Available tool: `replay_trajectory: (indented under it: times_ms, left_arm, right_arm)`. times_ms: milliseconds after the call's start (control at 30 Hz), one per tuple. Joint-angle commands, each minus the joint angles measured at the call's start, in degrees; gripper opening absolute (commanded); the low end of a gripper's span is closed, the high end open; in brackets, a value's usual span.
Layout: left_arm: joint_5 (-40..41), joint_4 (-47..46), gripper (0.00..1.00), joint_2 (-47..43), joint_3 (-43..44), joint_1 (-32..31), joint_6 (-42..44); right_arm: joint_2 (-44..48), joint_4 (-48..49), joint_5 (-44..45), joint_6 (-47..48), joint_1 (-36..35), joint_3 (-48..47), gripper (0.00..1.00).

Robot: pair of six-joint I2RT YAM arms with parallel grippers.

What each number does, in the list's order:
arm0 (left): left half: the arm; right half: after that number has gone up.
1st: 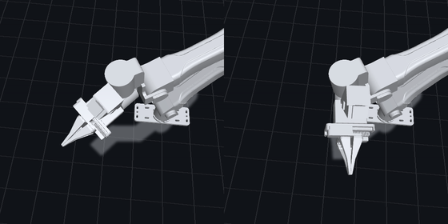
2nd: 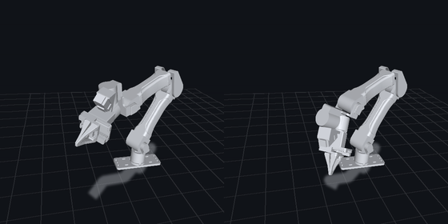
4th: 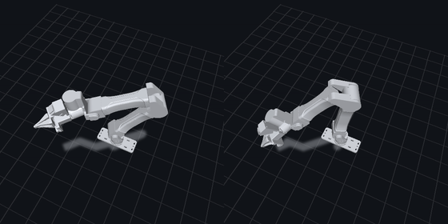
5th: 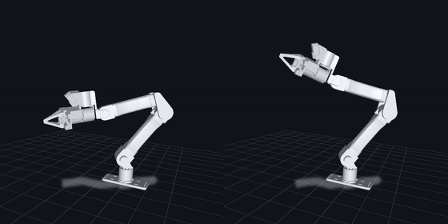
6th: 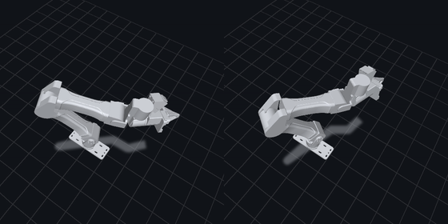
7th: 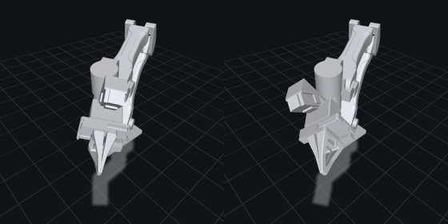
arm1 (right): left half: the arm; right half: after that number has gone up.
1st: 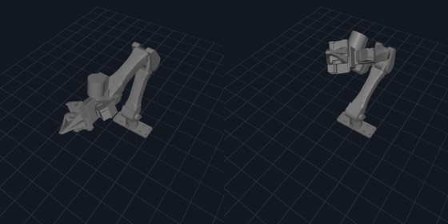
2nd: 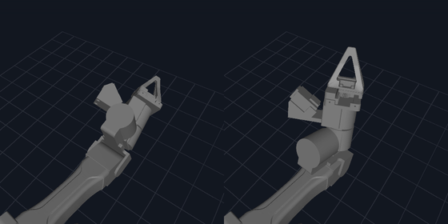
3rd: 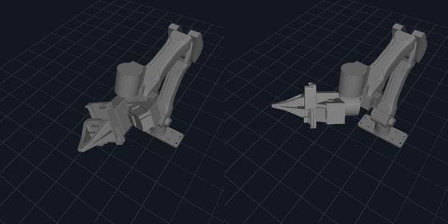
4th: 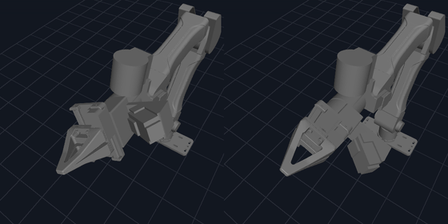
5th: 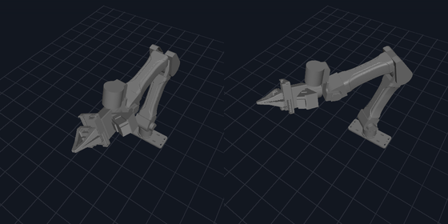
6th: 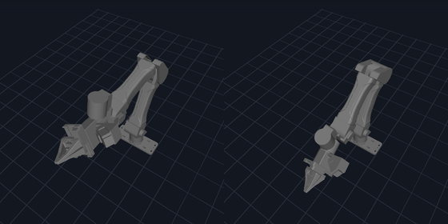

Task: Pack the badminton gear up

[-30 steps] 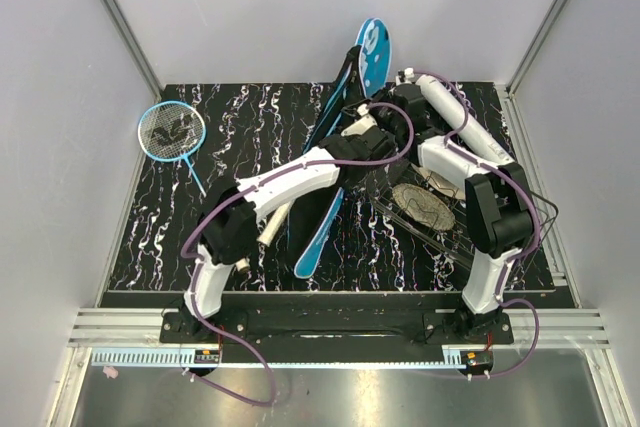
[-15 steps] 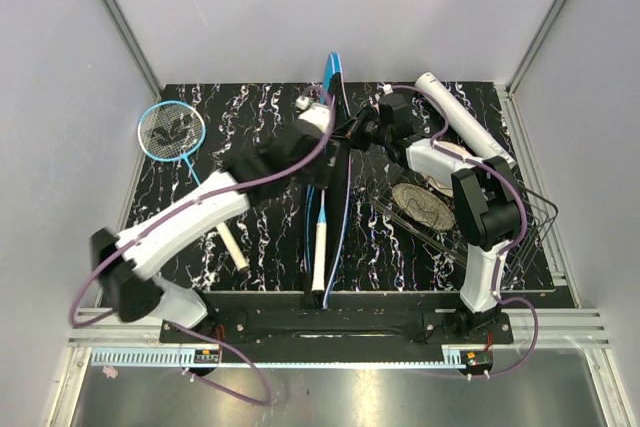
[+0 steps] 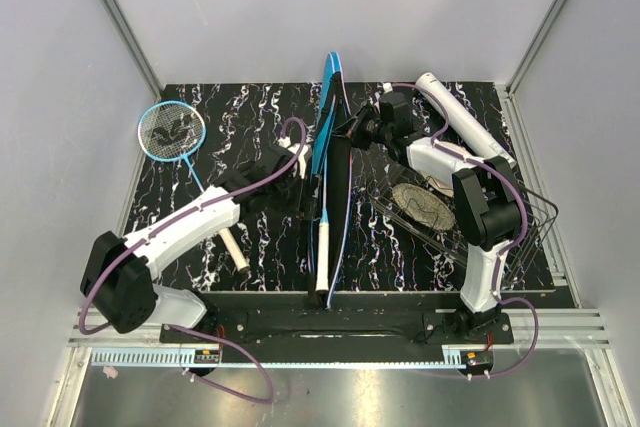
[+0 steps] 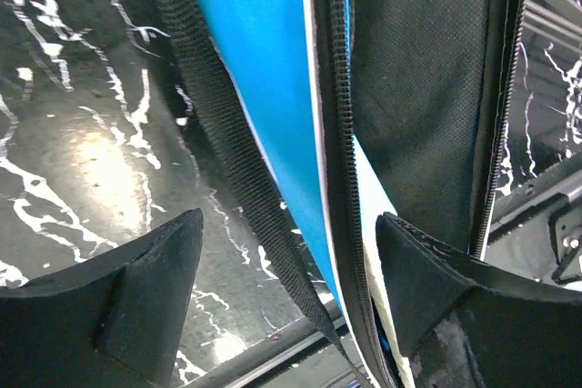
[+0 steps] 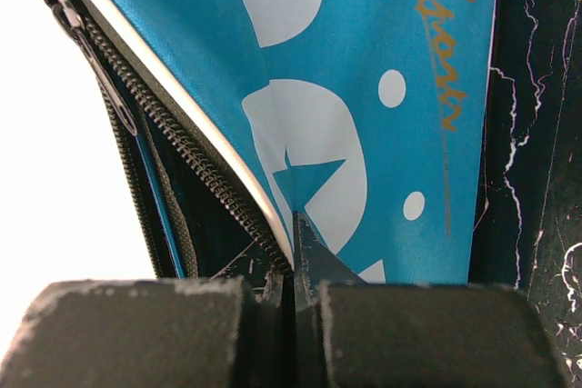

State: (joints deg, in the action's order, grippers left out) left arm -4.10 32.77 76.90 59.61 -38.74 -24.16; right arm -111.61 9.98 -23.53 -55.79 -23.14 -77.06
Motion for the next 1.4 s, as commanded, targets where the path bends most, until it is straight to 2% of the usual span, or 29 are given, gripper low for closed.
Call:
replay_trajectory:
  times_ms: [0,167,333,400,433,533,567,600,667,767,867,900,967,1067,1167,1200,1267,1300,1367]
  left_arm:
    - [-8.64,-9.74,0.81,0.44,-1.60,-0.02,-2.47]
    - [-8.99,-12.21,0.81,2.98,-3.10,-0.19,-2.91]
    - [-7.24,-13.26,0.66,5.36,-4.77,-0.19,-3.17]
    - [-5.05,-13.35,0.56,7.37,-4.68,-0.19,-3.35]
    - [-4.17,-12.92,0.47,8.34,-4.51,-0.19,-3.43]
    - [3.71,-8.89,0.41,12.12,-1.70,-2.11,-3.43]
    - [11.93,-8.00,0.42,13.09,-0.22,-2.82,-3.78]
    - [12.96,-7.38,0.44,15.10,0.41,-2.92,-4.13]
    - [11.66,-7.11,0.44,16.17,1.81,-2.39,-3.97]
    - [10.25,-8.16,0.46,11.45,0.51,-1.95,-3.88]
    - [8.15,-7.82,0.63,1.01,-0.29,-0.02,-2.73]
    - [7.36,-6.86,0.79,-1.03,-0.29,1.81,-2.47]
    - [2.54,-5.19,0.84,-5.16,1.11,4.62,-1.42]
    - [-0.91,-1.23,0.90,-9.30,2.87,11.48,-1.67]
    - [2.15,3.16,0.90,-10.81,3.32,19.91,-4.83]
    - [3.12,5.09,0.89,-10.55,3.14,24.72,-5.62]
    - [3.58,6.59,0.89,-8.89,1.91,30.45,-9.05]
    - [2.61,6.34,0.89,-8.09,1.21,35.87,-10.10]
    - [0.06,4.94,0.88,-4.86,-1.25,40.48,-13.18]
  right_arm:
    - [0.96,0.48,-0.82,1.56,0.28,-3.36,0.00]
    - [1.31,0.31,-0.73,1.82,0.28,-3.45,0.00]
    - [1.75,0.31,-0.64,1.82,0.20,-3.63,0.00]
    - [1.84,0.31,-0.55,1.82,0.20,-3.63,0.00]
    - [1.84,0.39,-0.47,1.74,0.20,-3.54,0.00]
    - [1.75,0.57,-0.20,1.74,0.28,-3.19,0.00]
    - [1.75,0.57,-0.03,1.82,0.28,-3.01,0.00]
    - [1.75,0.57,0.58,1.91,0.28,-2.84,0.00]
    - [1.66,0.66,0.50,2.00,0.28,-2.66,0.00]
    - [1.92,0.22,0.41,2.53,0.20,-2.75,0.00]
    - [2.98,-1.53,2.94,4.89,0.11,-2.48,0.00]
    - [3.59,-2.85,3.83,5.51,0.02,-2.40,0.00]
    - [3.94,-3.38,5.94,5.96,0.11,-2.22,0.00]
    - [4.03,-4.79,9.80,5.08,-0.77,-2.75,0.00]
    - [5.00,-8.91,17.25,1.66,-2.35,-3.54,0.00]
    - [5.78,-9.62,19.12,0.34,-2.70,-3.19,0.00]
    - [6.67,-9.71,23.15,-1.95,-4.10,-3.10,0.00]
    - [7.11,-12.32,25.96,-2.04,-4.55,-4.32,0.00]
    - [7.11,-13.58,28.96,-1.43,-5.69,-5.73,0.00]
